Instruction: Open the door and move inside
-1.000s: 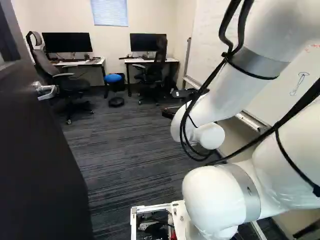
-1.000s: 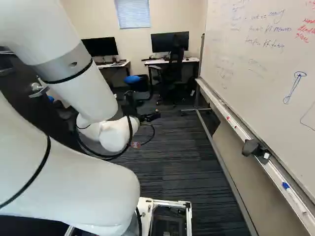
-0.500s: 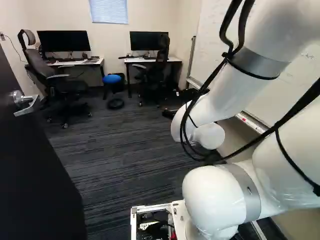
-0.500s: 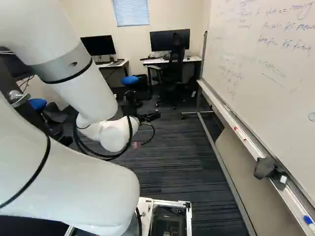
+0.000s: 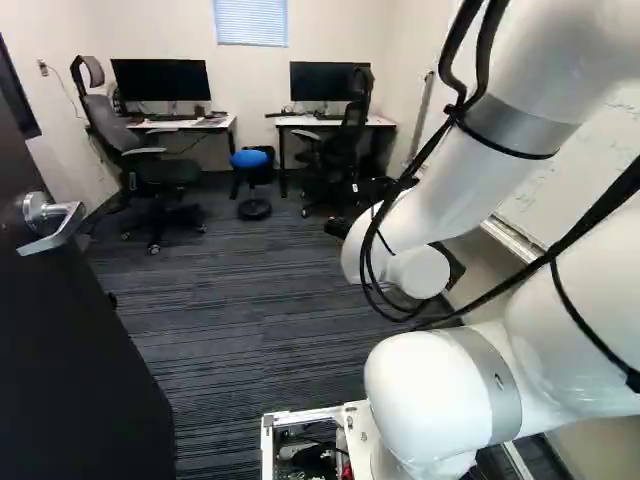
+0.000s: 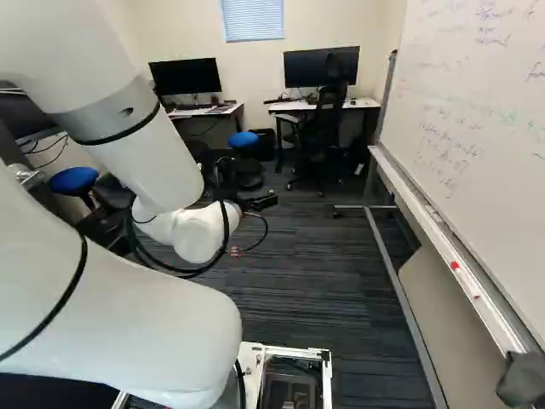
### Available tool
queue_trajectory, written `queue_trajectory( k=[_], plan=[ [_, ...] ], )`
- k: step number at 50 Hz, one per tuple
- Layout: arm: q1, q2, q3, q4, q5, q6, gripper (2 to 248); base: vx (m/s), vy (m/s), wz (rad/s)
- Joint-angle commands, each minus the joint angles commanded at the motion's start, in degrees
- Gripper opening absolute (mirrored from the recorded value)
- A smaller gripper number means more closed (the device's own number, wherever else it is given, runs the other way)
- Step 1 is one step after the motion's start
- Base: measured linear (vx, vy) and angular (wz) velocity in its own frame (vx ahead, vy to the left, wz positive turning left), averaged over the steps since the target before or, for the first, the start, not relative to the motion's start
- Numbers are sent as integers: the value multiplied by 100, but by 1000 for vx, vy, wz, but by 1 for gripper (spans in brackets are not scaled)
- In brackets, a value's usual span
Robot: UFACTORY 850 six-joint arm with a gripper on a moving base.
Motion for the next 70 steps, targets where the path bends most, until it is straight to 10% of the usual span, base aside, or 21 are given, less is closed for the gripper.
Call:
queue_trajectory(
  k=[70],
  plan=[
    [0,0,0,0,0,0,247,222,42,170]
  ],
)
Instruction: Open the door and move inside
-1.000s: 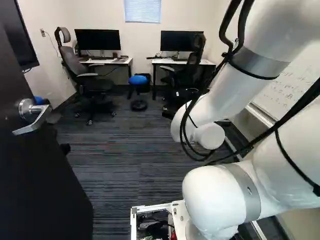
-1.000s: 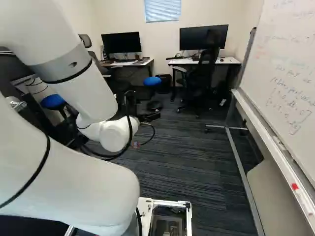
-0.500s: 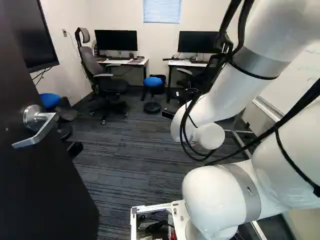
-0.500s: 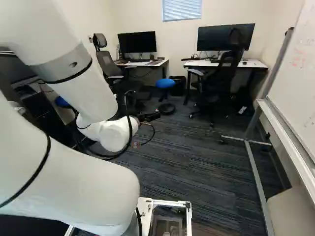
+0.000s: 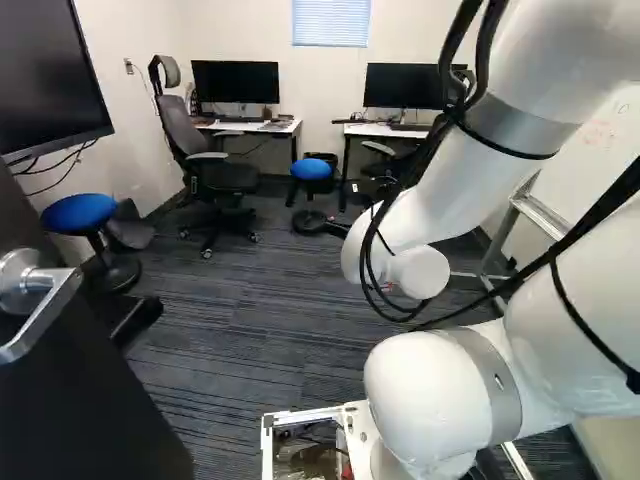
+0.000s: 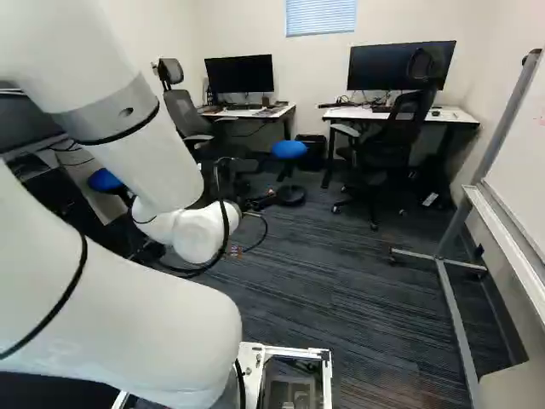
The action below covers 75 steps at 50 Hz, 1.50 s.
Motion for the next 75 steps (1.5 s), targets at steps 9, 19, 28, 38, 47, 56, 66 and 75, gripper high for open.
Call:
queue_trajectory(
  k=[9,19,28,38,47,56,66,75],
  plan=[
    [0,0,0,0,0,0,247,222,9,5],
    [0,0,0,0,0,0,247,204,7,5],
    [0,0,0,0,0,0,247,212,8,8],
    [0,0,0,0,0,0,247,191,6,4],
    [0,0,0,0,0,0,247,101,1,-1],
    [0,0,0,0,0,0,247,-2,0,-2],
    [0,0,0,0,0,0,247,-7,-1,0],
    [0,0,0,0,0,0,247,0,0,0]
  ],
)
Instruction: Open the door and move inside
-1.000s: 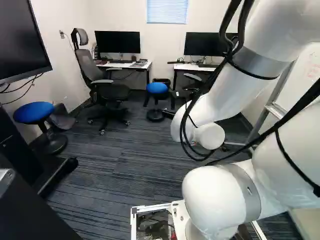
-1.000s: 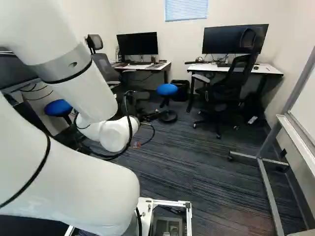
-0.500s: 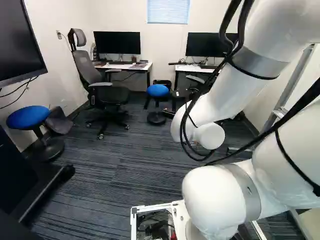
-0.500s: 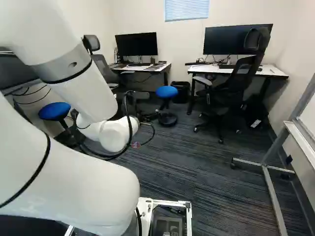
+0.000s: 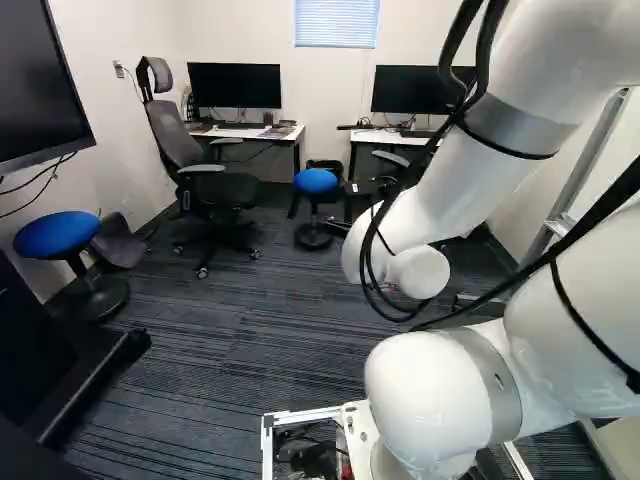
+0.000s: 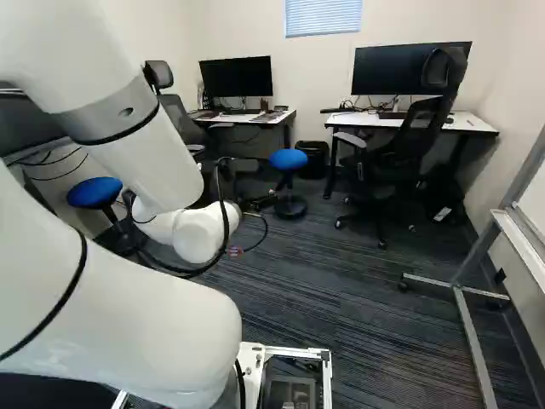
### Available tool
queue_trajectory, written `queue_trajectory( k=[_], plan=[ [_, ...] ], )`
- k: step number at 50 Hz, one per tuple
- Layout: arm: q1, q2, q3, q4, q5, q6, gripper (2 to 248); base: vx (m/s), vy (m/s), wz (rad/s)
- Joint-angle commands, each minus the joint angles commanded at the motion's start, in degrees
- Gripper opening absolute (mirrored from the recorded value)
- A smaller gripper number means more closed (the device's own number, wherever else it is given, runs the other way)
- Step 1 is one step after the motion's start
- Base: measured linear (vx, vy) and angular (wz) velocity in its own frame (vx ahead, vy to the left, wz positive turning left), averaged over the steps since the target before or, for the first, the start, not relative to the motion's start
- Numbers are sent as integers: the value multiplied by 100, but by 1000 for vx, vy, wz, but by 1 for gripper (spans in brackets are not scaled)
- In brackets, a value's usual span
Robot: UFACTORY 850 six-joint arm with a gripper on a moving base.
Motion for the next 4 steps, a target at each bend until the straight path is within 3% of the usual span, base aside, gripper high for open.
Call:
queue_trajectory(
  k=[4],
  plan=[
    [0,0,0,0,0,0,247,0,0,0]
  ],
)
